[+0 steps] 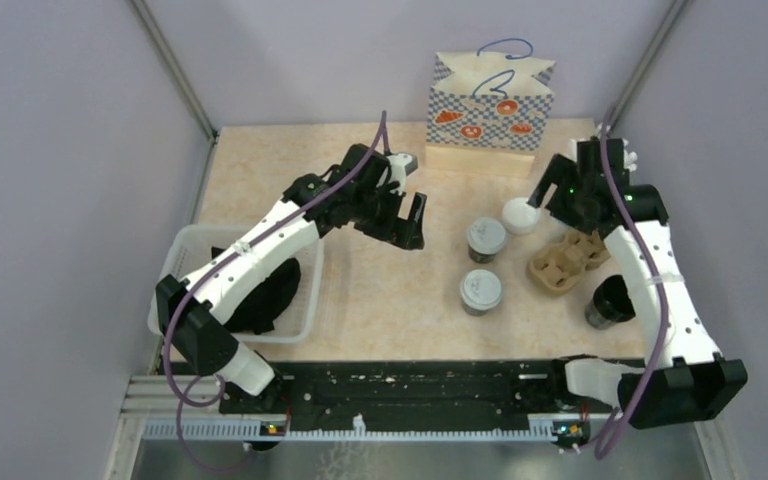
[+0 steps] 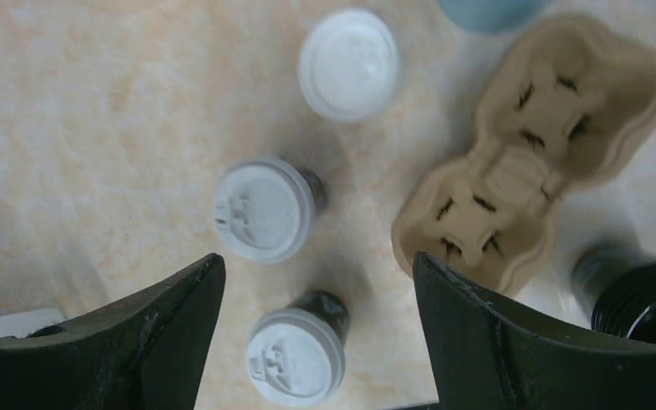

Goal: Pack the takeout coffee

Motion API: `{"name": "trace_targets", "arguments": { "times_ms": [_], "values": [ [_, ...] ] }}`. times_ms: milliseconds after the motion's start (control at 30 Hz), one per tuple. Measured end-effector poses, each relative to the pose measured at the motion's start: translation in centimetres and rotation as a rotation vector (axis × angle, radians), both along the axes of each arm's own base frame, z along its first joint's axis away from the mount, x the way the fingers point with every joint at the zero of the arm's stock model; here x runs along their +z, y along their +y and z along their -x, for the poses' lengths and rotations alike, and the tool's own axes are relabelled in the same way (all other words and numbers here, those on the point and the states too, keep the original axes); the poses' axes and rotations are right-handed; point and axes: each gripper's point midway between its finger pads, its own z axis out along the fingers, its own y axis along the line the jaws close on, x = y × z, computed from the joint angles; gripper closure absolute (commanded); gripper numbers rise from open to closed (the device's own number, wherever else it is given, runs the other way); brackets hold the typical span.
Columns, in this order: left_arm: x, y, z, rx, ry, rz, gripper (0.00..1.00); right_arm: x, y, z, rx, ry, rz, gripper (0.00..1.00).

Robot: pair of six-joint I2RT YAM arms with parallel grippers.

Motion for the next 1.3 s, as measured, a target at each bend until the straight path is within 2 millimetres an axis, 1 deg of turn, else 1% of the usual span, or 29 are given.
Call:
{"name": "trace_targets", "arguments": {
  "times_ms": [33, 67, 133, 167, 233, 300, 333, 400, 533, 667, 867, 1000, 1200, 1300],
  "values": [
    [0.1, -0.1, 0.0, -0.004, 0.001, 0.006, 0.02, -1.1, -0.2, 0.5, -0.022, 0.044, -0.005, 0.29],
    [0.1, -0.2, 0.0, -0.007, 0.003, 0.009, 0.02, -2.9, -0.4, 1.0, -0.051, 0.110, -0.014, 0.35],
    [0.2, -0.3, 0.2, -0.013, 0.007, 0.014, 0.02, -6.3, -0.5, 1.5, -0.106, 0.234, -0.033, 0.50],
    [0.2, -0.3, 0.2, -0.015, 0.009, 0.015, 0.02, -8.2, -0.5, 1.7, -0.134, 0.299, -0.042, 0.53],
    [0.2, -0.3, 0.2, -0.017, 0.010, 0.016, 0.02, -11.5, -0.5, 2.5, -0.196, 0.402, -0.062, 0.53],
    [0.2, -0.3, 0.2, -0.018, 0.010, 0.016, 0.02, -13.6, -0.8, 3.5, -0.253, 0.454, -0.080, 0.53],
    [0.2, -0.3, 0.2, -0.017, 0.010, 0.015, 0.02, -14.1, -0.9, 3.7, -0.276, 0.465, -0.086, 0.53],
    [0.1, -0.2, 0.1, -0.016, 0.008, 0.014, 0.02, -14.7, -1.3, 3.8, -0.323, 0.466, -0.102, 0.53],
    [0.1, 0.1, -0.1, -0.013, 0.004, 0.010, 0.02, -15.2, -2.2, 3.0, -0.393, 0.428, -0.113, 0.54],
    [0.1, 0.5, -0.6, -0.001, 0.002, 0.009, 0.02, -15.6, -2.8, 2.6, -0.427, 0.407, -0.110, 0.54],
    [-0.3, 1.2, -1.1, 0.013, 0.006, 0.001, 0.02, -15.7, -3.9, 1.5, -0.469, 0.365, -0.100, 0.57],
    [-0.2, 1.5, -1.3, 0.014, 0.007, 0.006, 0.02, -16.5, -4.3, 1.5, -0.483, 0.368, -0.092, 0.58],
    [-0.2, 1.6, -1.4, 0.011, 0.010, 0.011, 0.02, -17.3, -4.5, 1.4, -0.489, 0.376, -0.084, 0.64],
    [-0.2, 1.6, -1.4, 0.012, 0.011, 0.013, 0.02, -17.3, -4.5, 1.3, -0.489, 0.373, -0.084, 0.71]
  ]
}}
